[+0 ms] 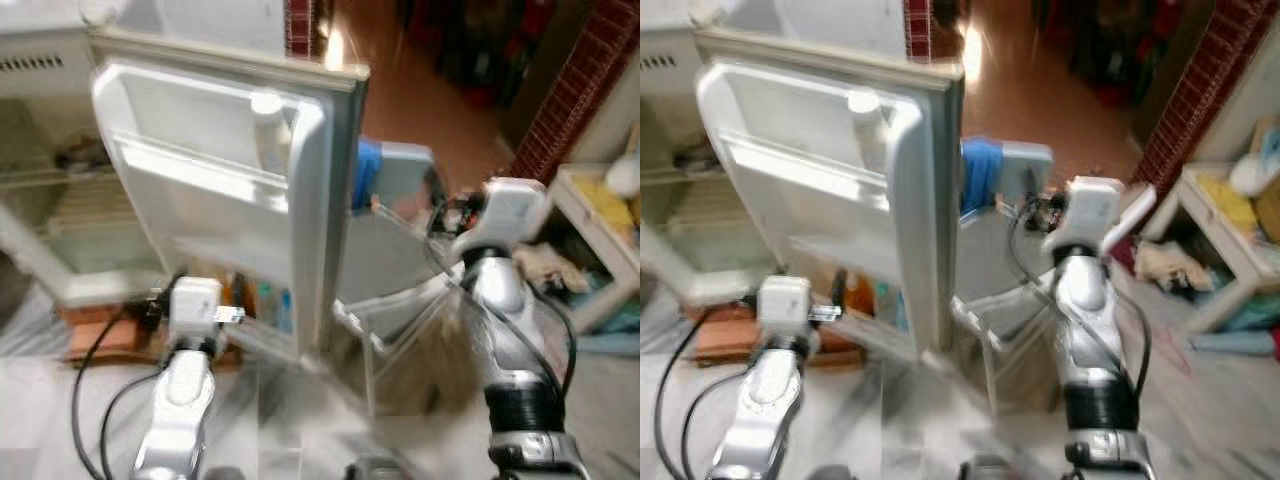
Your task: Restocking fridge
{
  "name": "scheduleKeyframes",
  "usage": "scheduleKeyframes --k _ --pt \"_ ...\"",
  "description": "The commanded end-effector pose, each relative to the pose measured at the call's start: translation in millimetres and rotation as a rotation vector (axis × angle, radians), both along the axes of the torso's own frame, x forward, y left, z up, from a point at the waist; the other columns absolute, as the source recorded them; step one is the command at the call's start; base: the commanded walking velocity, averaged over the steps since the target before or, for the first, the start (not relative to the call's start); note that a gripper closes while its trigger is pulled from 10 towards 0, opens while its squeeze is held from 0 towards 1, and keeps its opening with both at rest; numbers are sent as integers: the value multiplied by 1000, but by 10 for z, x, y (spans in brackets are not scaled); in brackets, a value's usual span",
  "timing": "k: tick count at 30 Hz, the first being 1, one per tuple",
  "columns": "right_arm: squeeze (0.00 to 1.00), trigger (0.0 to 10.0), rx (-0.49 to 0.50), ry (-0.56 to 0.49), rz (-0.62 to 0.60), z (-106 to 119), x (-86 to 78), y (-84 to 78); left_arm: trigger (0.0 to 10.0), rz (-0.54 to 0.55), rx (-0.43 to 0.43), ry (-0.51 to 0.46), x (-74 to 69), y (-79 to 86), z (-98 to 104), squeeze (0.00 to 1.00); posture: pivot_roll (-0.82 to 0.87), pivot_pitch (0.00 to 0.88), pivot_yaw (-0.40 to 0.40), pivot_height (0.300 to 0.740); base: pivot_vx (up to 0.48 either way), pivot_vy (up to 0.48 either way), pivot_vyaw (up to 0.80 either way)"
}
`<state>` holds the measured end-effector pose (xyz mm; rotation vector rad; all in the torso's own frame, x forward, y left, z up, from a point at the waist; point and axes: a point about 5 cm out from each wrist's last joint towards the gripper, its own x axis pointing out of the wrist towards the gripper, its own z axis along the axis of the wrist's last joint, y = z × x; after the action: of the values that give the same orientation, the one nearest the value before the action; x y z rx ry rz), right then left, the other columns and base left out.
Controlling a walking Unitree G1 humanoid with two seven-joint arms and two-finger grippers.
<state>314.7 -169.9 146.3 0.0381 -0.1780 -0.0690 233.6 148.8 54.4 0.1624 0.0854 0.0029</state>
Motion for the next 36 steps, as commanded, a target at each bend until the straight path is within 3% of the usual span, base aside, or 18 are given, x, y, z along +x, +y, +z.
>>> scheduleKeyframes --k 1,8,11,22,31,34,36 --pt "0 10000 5 -21 59 42 19 140 10000 35 23 5 -18 121 -1 0 95 0 -31 740 0 0 0" --pt "0 10000 -33 -24 106 10 3 237 10000 54 21 42 -79 130 -53 0 107 0 -37 740 0 0 418" --pt "0 10000 -27 -27 129 25 34 277 10000 80 4 104 -94 165 -127 0 110 0 -38 740 0 0 800" --pt "0 10000 -8 -63 113 262 378 409 10000 93 -23 284 -191 222 -329 0 133 1 -48 740 0 0 800" --pt "0 10000 -32 -70 61 327 487 364 10000 79 -37 340 -234 216 -370 0 145 5 -56 740 0 0 637" --pt "0 10000 7 -54 32 300 522 334 10000 79 -40 347 -234 215 -367 0 145 6 -57 740 0 0 0" --pt "0 10000 41 -58 77 311 531 387 10000 74 -39 353 -231 213 -363 0 143 6 -55 740 0 0 0"
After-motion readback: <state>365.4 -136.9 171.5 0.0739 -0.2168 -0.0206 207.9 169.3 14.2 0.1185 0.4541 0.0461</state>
